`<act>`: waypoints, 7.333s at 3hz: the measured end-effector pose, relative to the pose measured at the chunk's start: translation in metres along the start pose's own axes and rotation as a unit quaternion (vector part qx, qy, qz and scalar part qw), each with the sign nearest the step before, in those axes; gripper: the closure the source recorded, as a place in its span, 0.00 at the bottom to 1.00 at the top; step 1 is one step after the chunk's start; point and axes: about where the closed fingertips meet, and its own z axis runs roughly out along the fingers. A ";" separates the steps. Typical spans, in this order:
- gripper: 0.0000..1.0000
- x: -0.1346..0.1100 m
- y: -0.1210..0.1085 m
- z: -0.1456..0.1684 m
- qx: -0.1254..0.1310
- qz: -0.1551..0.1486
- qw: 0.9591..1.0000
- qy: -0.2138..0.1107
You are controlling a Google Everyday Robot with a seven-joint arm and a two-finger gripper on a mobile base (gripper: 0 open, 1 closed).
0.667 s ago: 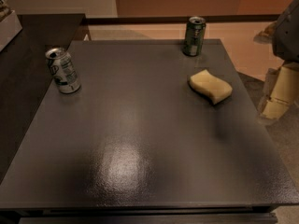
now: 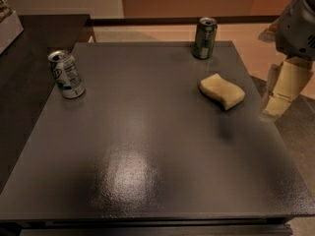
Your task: Move sponge near 7up can
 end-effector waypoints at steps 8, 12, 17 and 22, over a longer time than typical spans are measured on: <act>0.18 -0.042 -0.074 0.170 -0.005 0.356 0.929 0.098; 1.00 -0.101 -0.081 0.164 -0.055 0.304 0.945 0.106; 1.00 -0.290 -0.070 0.202 -0.100 0.054 0.993 0.040; 0.83 -0.339 -0.046 0.230 -0.050 -0.030 0.994 0.094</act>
Offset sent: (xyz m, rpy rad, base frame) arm 0.1199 0.0949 -0.0755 0.1347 0.0485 -0.3243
